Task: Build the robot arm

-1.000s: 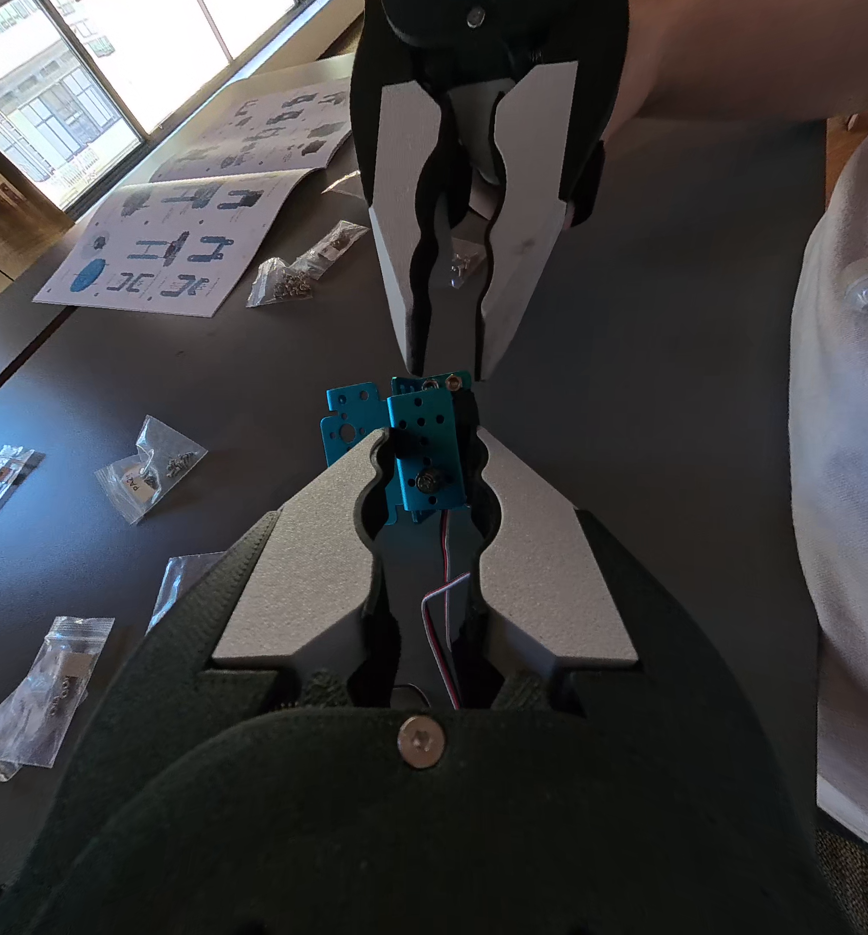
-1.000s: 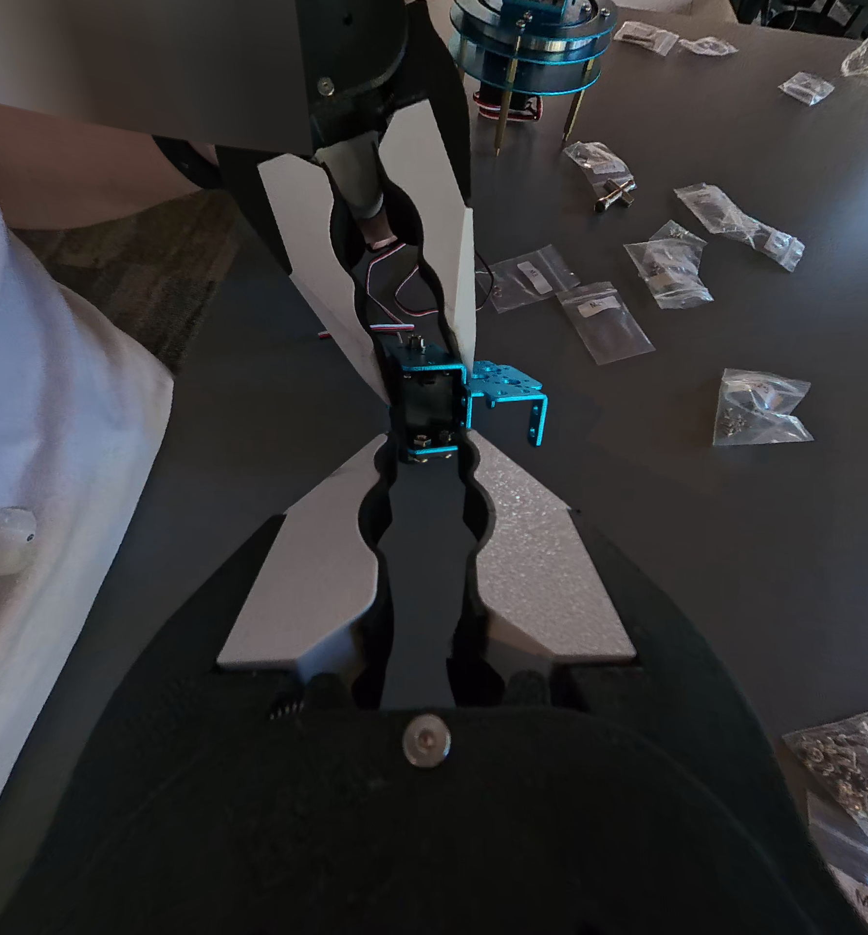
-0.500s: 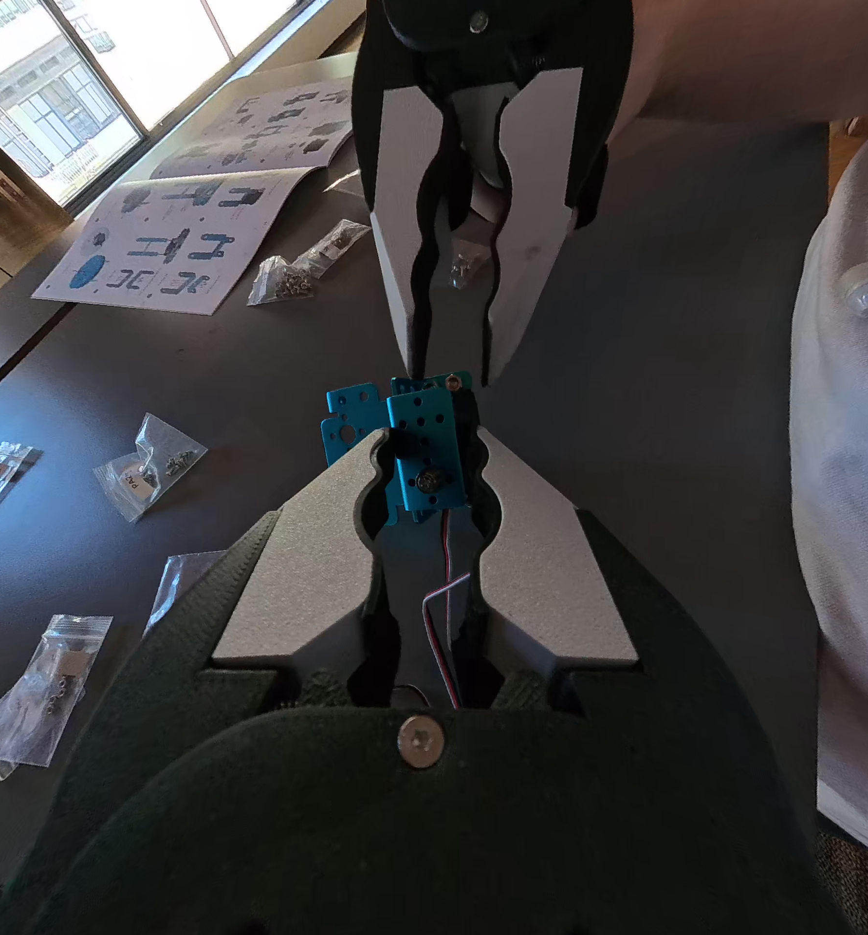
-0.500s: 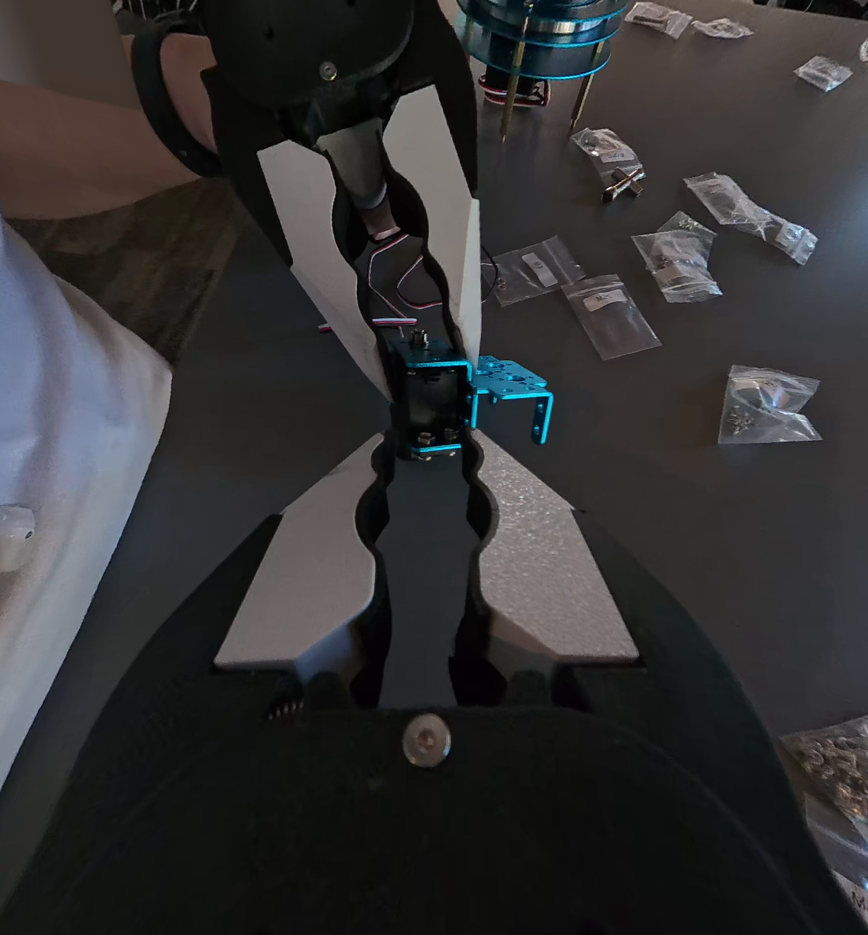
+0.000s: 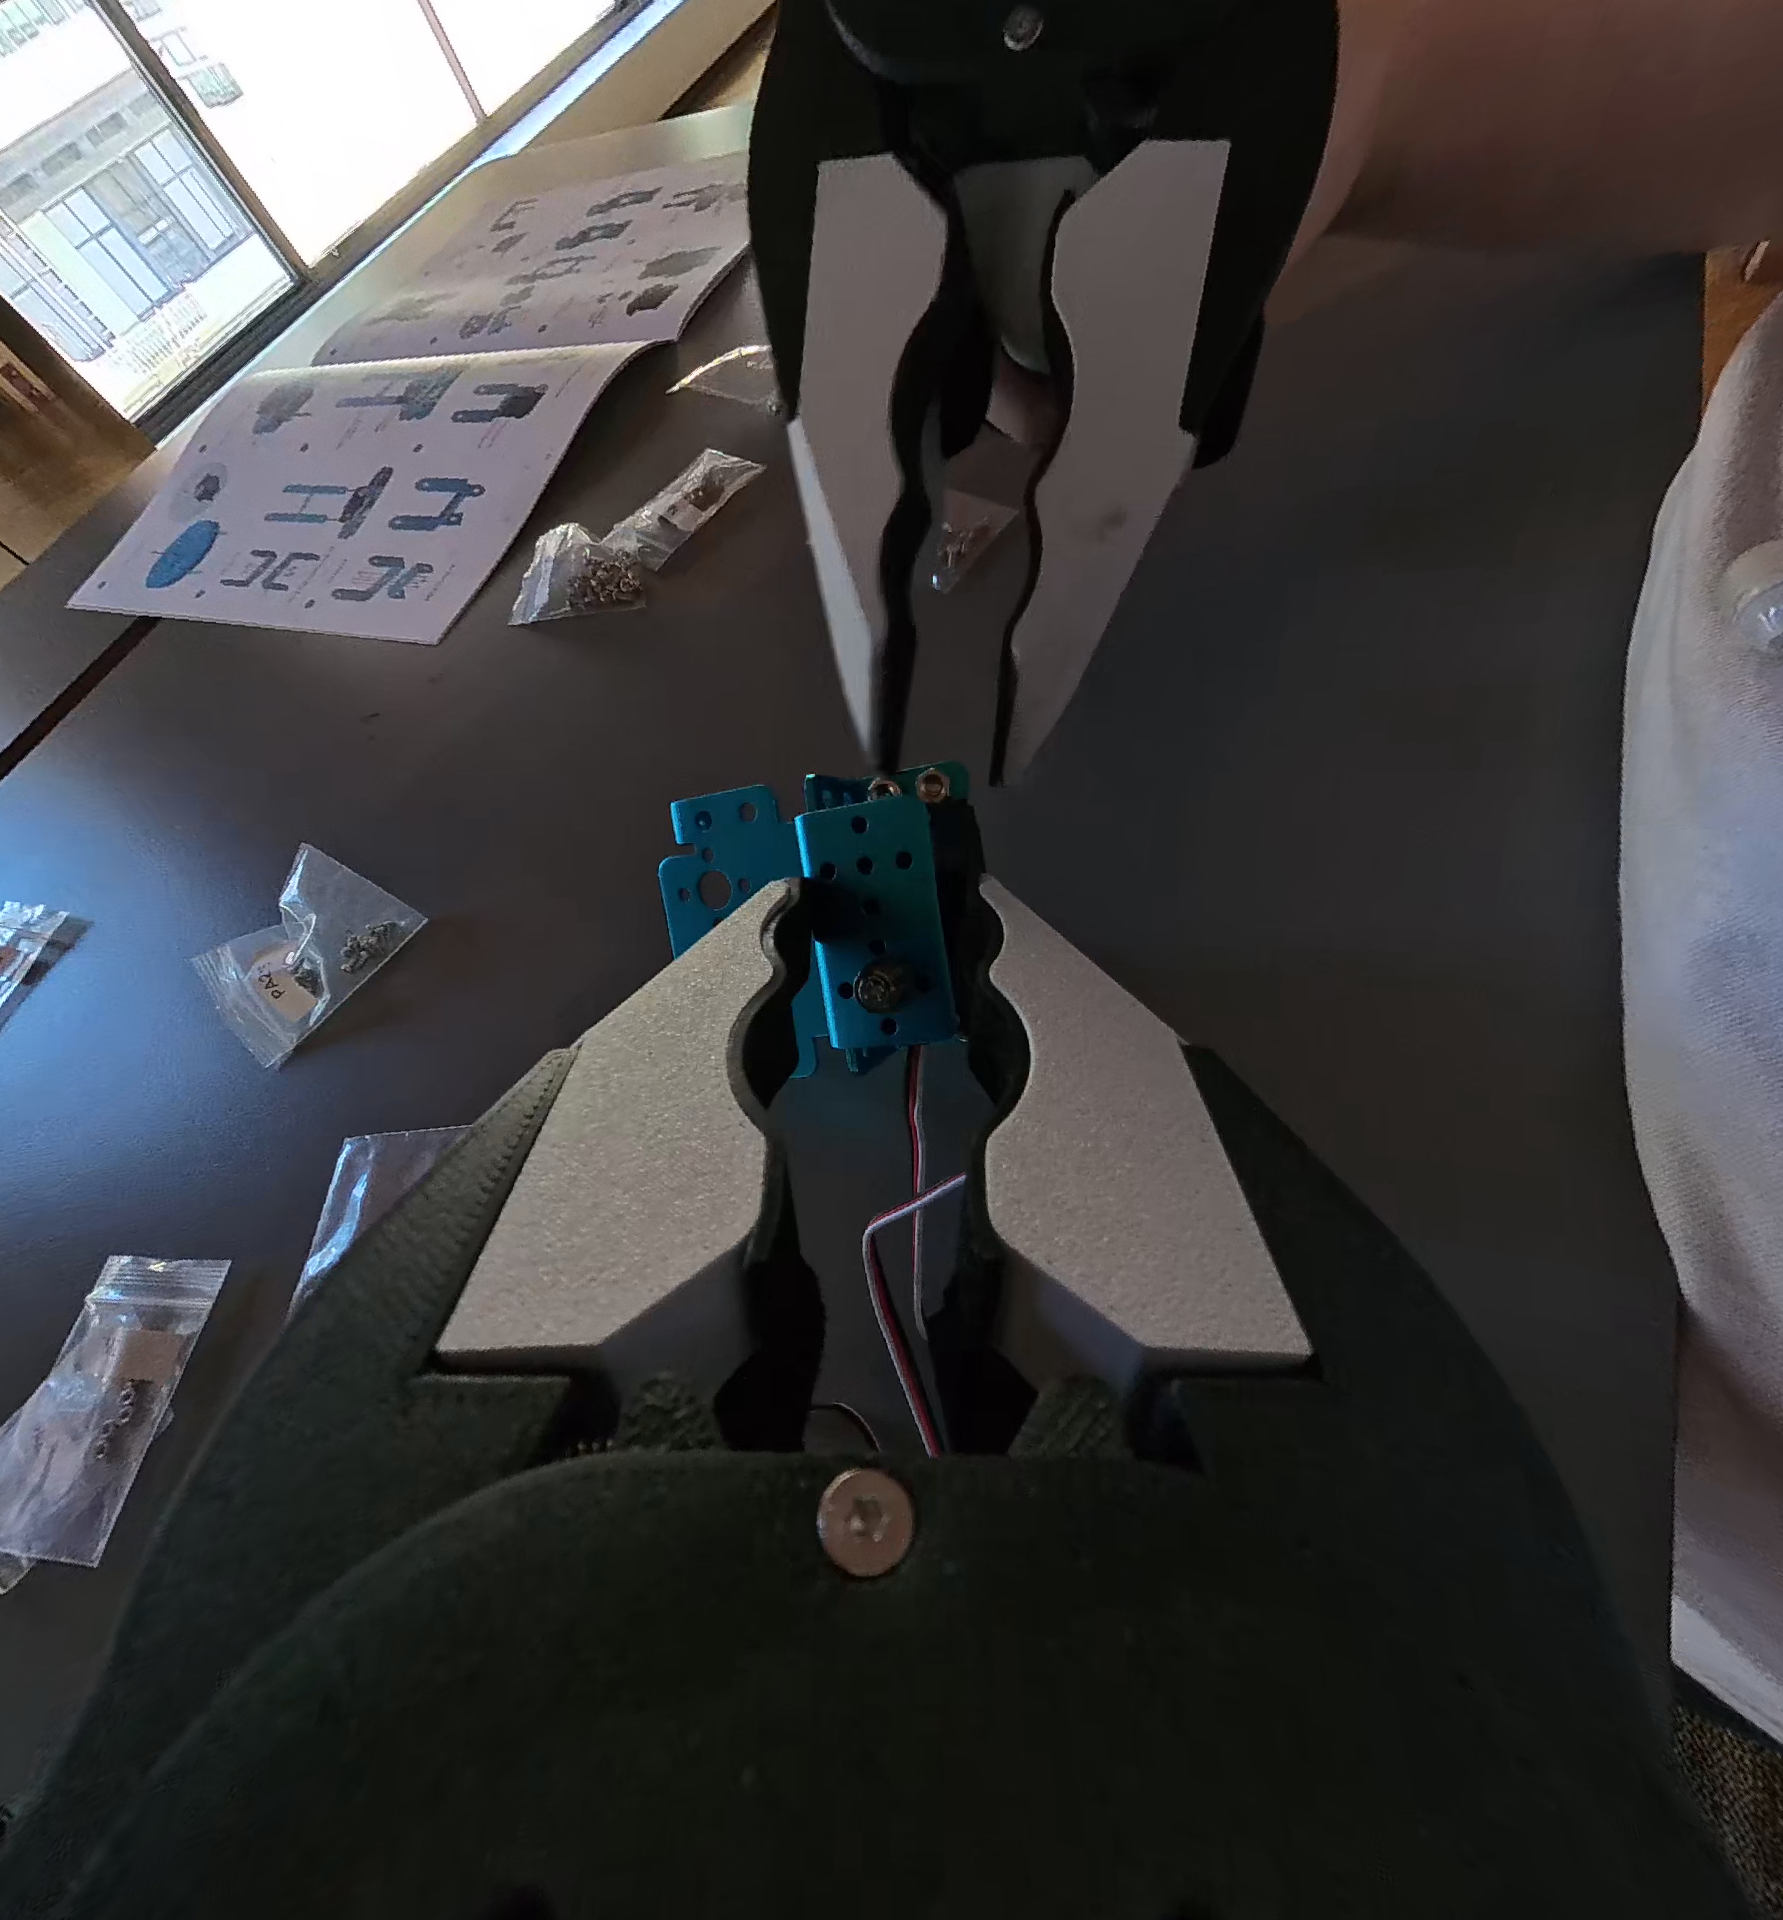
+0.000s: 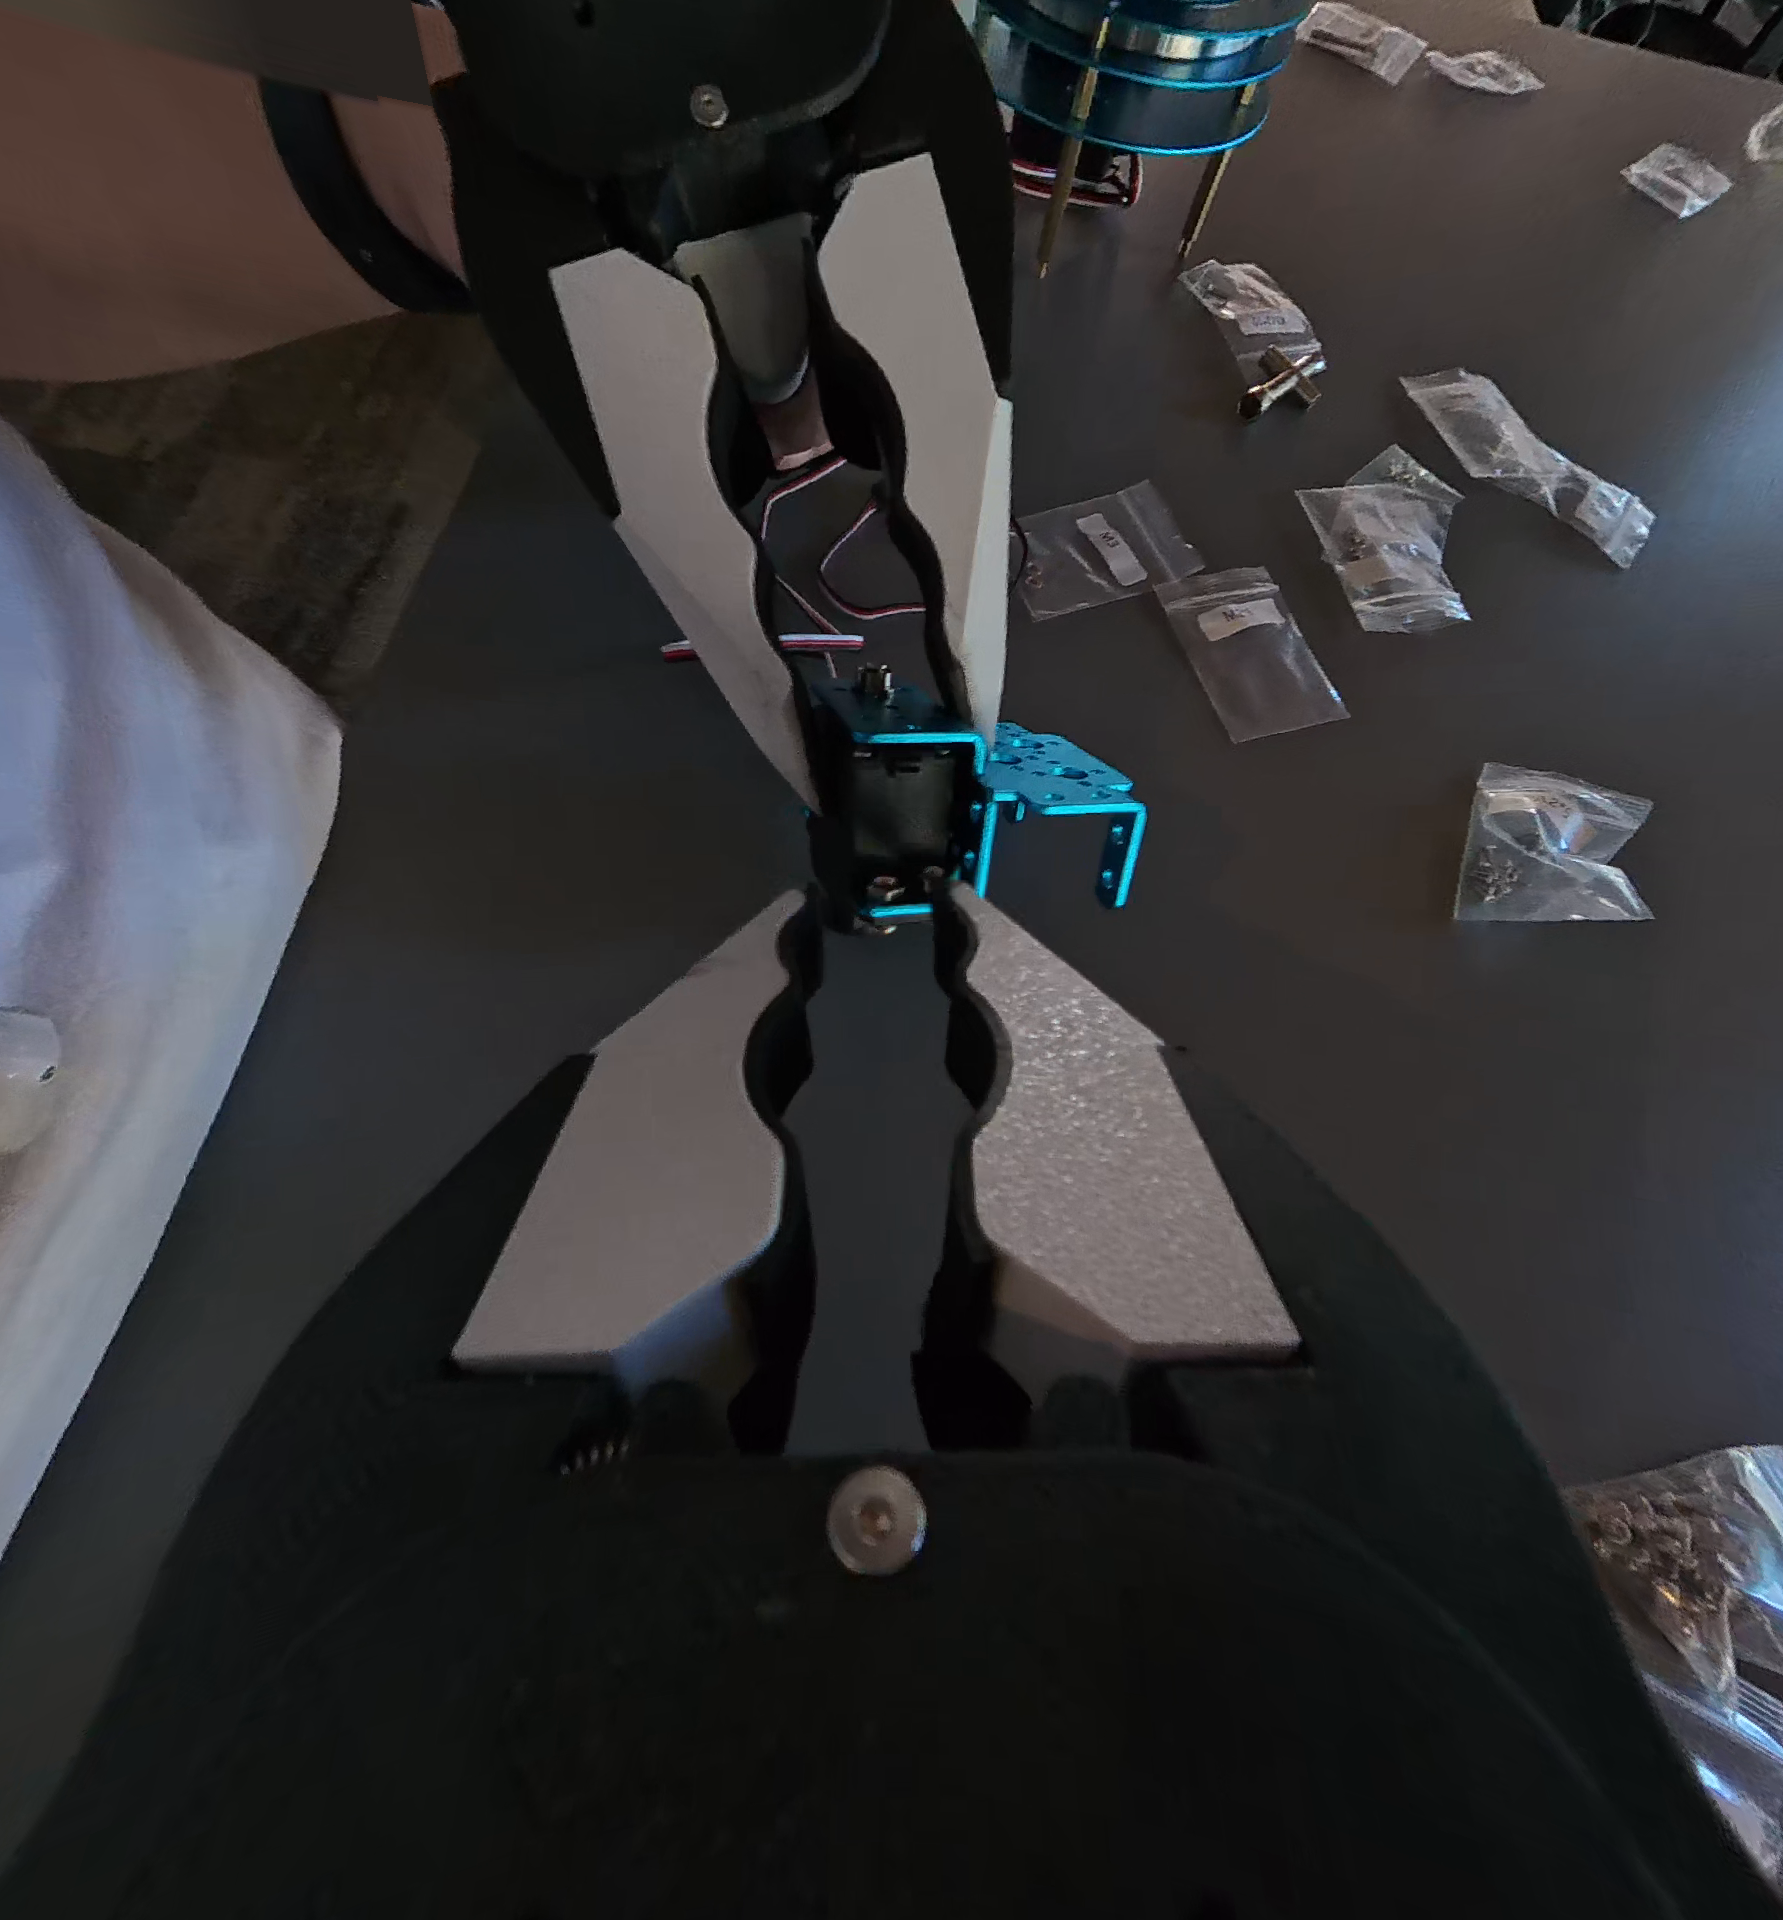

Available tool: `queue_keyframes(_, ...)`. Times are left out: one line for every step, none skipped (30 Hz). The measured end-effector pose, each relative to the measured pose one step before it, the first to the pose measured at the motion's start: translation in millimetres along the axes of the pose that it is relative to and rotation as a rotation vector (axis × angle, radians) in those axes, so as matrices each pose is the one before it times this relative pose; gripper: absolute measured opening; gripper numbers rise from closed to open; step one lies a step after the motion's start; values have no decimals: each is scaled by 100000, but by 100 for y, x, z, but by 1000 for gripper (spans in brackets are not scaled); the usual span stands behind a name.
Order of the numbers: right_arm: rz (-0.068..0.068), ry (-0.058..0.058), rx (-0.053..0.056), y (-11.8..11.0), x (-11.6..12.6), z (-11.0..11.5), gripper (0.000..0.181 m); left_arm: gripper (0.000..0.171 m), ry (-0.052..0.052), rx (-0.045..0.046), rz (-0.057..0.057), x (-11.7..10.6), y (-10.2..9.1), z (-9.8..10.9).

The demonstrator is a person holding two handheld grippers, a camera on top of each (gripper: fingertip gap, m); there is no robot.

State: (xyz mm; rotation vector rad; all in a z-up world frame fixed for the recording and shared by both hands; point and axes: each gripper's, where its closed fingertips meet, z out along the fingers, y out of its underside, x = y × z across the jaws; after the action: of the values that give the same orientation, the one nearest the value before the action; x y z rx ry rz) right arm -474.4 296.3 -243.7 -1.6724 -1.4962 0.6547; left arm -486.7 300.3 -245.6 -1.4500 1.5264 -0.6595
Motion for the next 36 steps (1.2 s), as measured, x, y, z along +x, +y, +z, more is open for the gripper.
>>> queue_keyframes(-62, -1040, 574, -124, -155, -132, 15, 29, -38, 27, -225, -2, 12, -22)
queue_keyframes(585, -96, 786, -158, 24, -75, 15, 29, -94, 10, -202, -8, 19, -10)
queue_keyframes(303, 694, 419, -75, 161, -39, 16, 29, 47, 80, -144, 5, 0, -10)
queue_keyframes(81, 1220, 237, -33, 233, 30, 21, 29, -68, -25, 26, -2, 2, -4)
queue_keyframes(192, 727, -191, 15, 166, 95, 26, 29, -37, -26, 180, 13, -11, 10)
queue_keyframes(263, -552, -738, 99, -46, 130, 27, 29, -35, -62, 171, 3, -18, 13)
queue_keyframes(110, -929, -893, 100, -146, 153, 28, 29, -45, -115, 83, 0, 0, 16)
queue_keyframes(-408, 33, -461, 49, -47, 100, 28, 30, -67, -164, -54, -15, 2, 12)
queue_keyframes(-681, -288, -93, -23, -135, 35, 27, 29, 300, 100, -130, 39, -21, 4)
queue_keyframes(-146, 237, -252, 9, -27, 23, 27, 29, -70, -72, 205, -4, 2, 0)
queue_keyframes(-147, 402, -247, 6, -1, 10, 26, 29, -47, -66, 135, 14, -1, -2)
queue_keyframes(-2, 827, -584, 58, 79, -16, 25, 29, -55, 22, -4, 3, -10, 8)
queue_keyframes(-57, 1011, -786, 78, 120, -35, 25, 29, -51, 82, -80, -11, -10, 8)
queue_keyframes(-140, 799, -598, 53, 104, -57, 25, 29, 81, 41, -74, 5, 6, -12)
queue_keyframes(247, 236, -549, 66, 49, -51, 26, 29, 1, -80, 64, 5, 10, -8)
queue_keyframes(895, -490, -564, 79, -38, -2, 26, 29, 59, -18, 104, 12, -9, 14)
queue_keyframes(496, -726, 206, -36, -109, 29, 26, 29, 34, 2, 210, 11, -13, 14)
queue_keyframes(-143, -547, 430, -91, -132, 41, 24, 29, 165, -46, 231, 18, -23, 25)
queue_keyframes(-726, 1032, -46, -38, 70, 47, 23, 29, 191, -111, 165, 4, -19, 20)
queue_keyframes(-1191, 790, -550, 40, 16, 55, 23, 29, 329, -62, 60, 23, -11, 21)
queue_keyframes(-1081, 1154, -737, 71, 77, 50, 21, 29, 171, 18, 65, 9, -19, 16)
queue_keyframes(-1035, 1116, -184, 3, 88, 10, 19, 29, 105, 24, 69, 1, -7, 12)
queue_keyframes(-543, 295, -57, 10, -15, -1, 19, 29, 146, -14, 1, 2, 1, 11)
queue_keyframes(266, -37, 48, 14, -12, -3, 20, 29, 161, 17, -36, 15, -1, 3)
queue_keyframes(652, -243, -105, 56, -8, -7, 20, 29, 145, 86, -136, 2, -12, 20)
queue_keyframes(415, -247, 128, 13, -34, -24, 20, 29, 201, 156, 11, 29, -8, 7)
queue_keyframes(68, 50, 54, 5, -23, -19, 20, 29, 78, 103, 39, 11, -6, 12)
queue_keyframes(-417, 522, 15, 7, -9, -9, 20, 29, 21, 54, 25, -9, -6, 6)
queue_keyframes(-891, 1008, 28, 16, 2, 16, 20, 29, 19, 30, -96, -1, 2, -5)
queue_keyframes(-789, 1107, -28, 8, 18, 14, 21, 29, -22, 80, -160, -10, 11, -4)
queue_keyframes(-332, 876, -33, -8, -1, -1, 20, 29, 13, 147, -270, -19, 14, -13)
queue_keyframes(48, 866, 89, -22, 1, -22, 20, 29, 26, 127, -164, -5, 13, -18)
queue_keyframes(84, 659, 220, -30, -21, -42, 20, 29, 76, 61, -102, -4, 9, -18)
queue_keyframes(237, 378, 314, -26, -60, -72, 20, 29, 48, -44, 39, 2, 16, -21)
queue_keyframes(548, 161, 253, -4, -59, -76, 20, 29, 24, -20, 88, 9, 14, -7)
queue_keyframes(609, -117, 143, 20, -66, -66, 20, 29, -69, 14, 73, 5, -10, 6)
